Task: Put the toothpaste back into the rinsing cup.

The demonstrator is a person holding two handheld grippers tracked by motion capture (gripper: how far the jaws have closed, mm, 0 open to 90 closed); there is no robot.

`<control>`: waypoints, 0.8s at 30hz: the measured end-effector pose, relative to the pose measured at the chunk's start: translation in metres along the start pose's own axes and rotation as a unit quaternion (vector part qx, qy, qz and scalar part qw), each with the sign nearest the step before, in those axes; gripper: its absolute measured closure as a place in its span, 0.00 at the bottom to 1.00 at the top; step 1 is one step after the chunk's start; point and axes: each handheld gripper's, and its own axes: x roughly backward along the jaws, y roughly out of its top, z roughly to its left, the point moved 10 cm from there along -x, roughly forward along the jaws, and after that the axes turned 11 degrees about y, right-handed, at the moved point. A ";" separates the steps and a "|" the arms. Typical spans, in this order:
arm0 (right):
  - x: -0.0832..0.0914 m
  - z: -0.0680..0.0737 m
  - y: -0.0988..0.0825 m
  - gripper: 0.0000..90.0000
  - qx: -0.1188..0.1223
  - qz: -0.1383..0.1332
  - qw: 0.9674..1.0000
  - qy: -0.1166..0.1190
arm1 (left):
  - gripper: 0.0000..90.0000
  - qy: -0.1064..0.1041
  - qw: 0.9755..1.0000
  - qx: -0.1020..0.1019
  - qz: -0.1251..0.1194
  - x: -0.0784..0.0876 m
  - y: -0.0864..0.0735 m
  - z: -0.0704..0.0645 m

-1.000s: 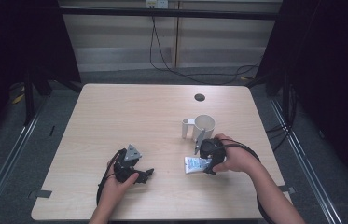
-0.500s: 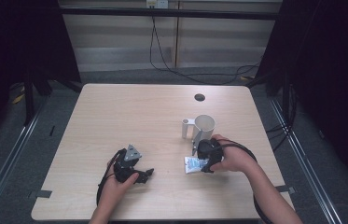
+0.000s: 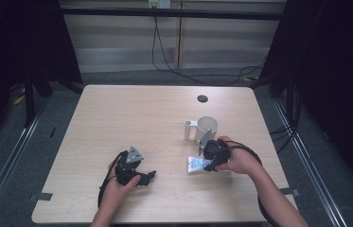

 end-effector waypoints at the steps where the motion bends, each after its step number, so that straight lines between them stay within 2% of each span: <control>1: 0.001 0.002 0.000 0.73 -0.002 -0.003 1.000 0.006 | 0.16 0.000 1.000 0.000 0.000 0.000 0.000 0.000; 3: 0.001 0.003 0.001 0.75 -0.002 -0.016 1.000 0.008 | 0.16 0.000 1.000 0.000 0.000 0.000 0.000 0.000; 4: 0.002 0.004 0.001 0.76 -0.013 -0.022 1.000 0.010 | 0.16 0.000 1.000 0.000 0.000 0.000 0.000 0.000; 7: 0.003 0.008 0.003 0.77 -0.003 -0.054 0.998 0.022 | 0.16 0.000 1.000 0.000 0.000 0.000 0.000 0.000; 12: 0.014 0.007 0.004 0.77 -0.016 -0.095 0.995 0.017 | 0.16 0.000 1.000 0.000 0.000 0.000 0.000 0.000; 17: 0.028 0.008 0.006 0.77 -0.023 -0.150 0.988 0.023 | 0.16 0.000 1.000 0.000 0.000 0.000 0.000 0.000; 24: 0.039 0.012 0.009 0.77 -0.030 -0.205 0.978 0.026 | 0.16 0.000 1.000 0.000 0.000 0.000 0.000 0.000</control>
